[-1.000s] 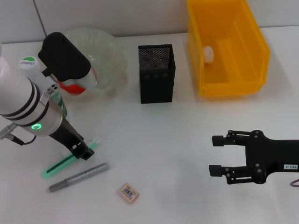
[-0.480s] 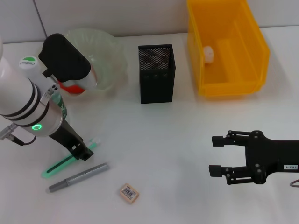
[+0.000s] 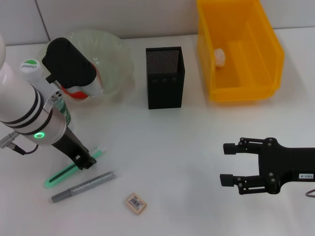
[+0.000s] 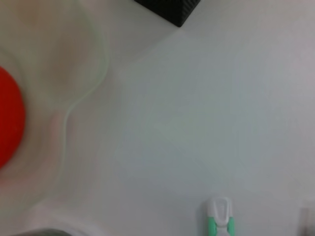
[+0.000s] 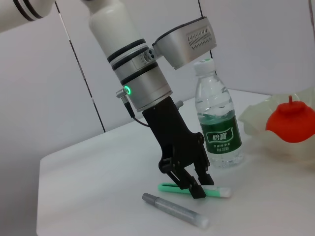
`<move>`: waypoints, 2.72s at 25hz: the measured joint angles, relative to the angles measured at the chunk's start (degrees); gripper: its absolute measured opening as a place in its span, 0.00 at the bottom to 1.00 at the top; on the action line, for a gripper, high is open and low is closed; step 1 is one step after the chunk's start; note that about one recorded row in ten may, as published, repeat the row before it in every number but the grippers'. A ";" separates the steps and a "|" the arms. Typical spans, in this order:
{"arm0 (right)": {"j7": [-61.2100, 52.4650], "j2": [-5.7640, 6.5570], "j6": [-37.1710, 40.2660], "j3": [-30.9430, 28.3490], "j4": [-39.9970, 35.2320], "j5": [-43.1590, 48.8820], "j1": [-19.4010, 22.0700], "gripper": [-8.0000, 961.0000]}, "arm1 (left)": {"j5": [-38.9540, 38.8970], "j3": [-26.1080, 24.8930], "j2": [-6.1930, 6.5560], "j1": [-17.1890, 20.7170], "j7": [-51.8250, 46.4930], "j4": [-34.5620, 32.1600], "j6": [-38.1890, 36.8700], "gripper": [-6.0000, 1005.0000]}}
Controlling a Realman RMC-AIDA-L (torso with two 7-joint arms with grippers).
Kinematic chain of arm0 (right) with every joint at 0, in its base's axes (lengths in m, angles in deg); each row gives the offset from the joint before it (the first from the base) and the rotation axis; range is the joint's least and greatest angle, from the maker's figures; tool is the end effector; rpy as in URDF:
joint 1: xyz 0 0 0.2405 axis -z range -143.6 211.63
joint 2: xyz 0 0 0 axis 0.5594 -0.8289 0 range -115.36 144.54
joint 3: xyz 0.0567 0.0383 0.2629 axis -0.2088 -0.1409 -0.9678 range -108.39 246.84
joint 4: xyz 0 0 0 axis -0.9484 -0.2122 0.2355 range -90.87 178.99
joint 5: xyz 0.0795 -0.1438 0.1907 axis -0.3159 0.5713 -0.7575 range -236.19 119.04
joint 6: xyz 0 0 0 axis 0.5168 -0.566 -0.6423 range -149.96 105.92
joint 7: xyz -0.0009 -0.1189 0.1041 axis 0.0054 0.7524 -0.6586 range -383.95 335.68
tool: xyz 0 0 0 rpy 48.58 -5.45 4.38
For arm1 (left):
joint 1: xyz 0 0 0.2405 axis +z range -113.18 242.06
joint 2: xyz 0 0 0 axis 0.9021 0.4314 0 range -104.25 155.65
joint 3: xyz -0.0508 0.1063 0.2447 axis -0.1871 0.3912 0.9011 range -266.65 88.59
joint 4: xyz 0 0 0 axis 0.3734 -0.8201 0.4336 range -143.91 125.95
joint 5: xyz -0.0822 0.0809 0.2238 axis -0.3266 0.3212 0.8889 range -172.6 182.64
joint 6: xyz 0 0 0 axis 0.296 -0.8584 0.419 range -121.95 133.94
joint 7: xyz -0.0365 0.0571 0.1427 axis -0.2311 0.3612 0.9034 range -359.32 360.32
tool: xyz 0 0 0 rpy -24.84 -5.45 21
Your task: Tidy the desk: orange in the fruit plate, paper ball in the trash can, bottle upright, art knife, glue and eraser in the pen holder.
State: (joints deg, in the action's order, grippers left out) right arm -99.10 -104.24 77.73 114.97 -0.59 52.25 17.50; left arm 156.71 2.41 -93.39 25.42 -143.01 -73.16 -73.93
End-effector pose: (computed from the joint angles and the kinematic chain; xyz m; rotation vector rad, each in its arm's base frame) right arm 0.3323 0.2932 -0.0052 -2.8065 0.6004 0.7279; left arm -0.2014 0.4077 -0.0793 -2.6516 -0.6944 0.7486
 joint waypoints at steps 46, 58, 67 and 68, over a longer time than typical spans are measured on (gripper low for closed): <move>-1.18 0.29 0.58 -0.39 -0.43 -0.46 0.52 0.84 | -21.82 -3.12 0.33 6.92 3.18 -23.28 9.39 0.20; -1.01 0.15 0.68 -0.85 -0.41 -0.54 0.03 0.84 | -46.76 14.81 0.04 12.61 25.02 -14.53 56.28 0.20; -0.87 0.21 0.72 -0.93 -0.22 -0.54 0.01 0.84 | -61.12 18.16 -0.08 7.96 38.88 -5.23 63.97 0.21; -0.86 0.25 0.72 -0.93 -0.22 -0.54 0.03 0.84 | -63.21 18.70 -0.09 7.16 40.92 -3.59 64.97 0.21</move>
State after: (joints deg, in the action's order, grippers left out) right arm -99.97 -103.99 78.45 114.05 -0.81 51.72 17.53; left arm 93.51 21.11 -93.48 32.58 -102.09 -76.75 -8.96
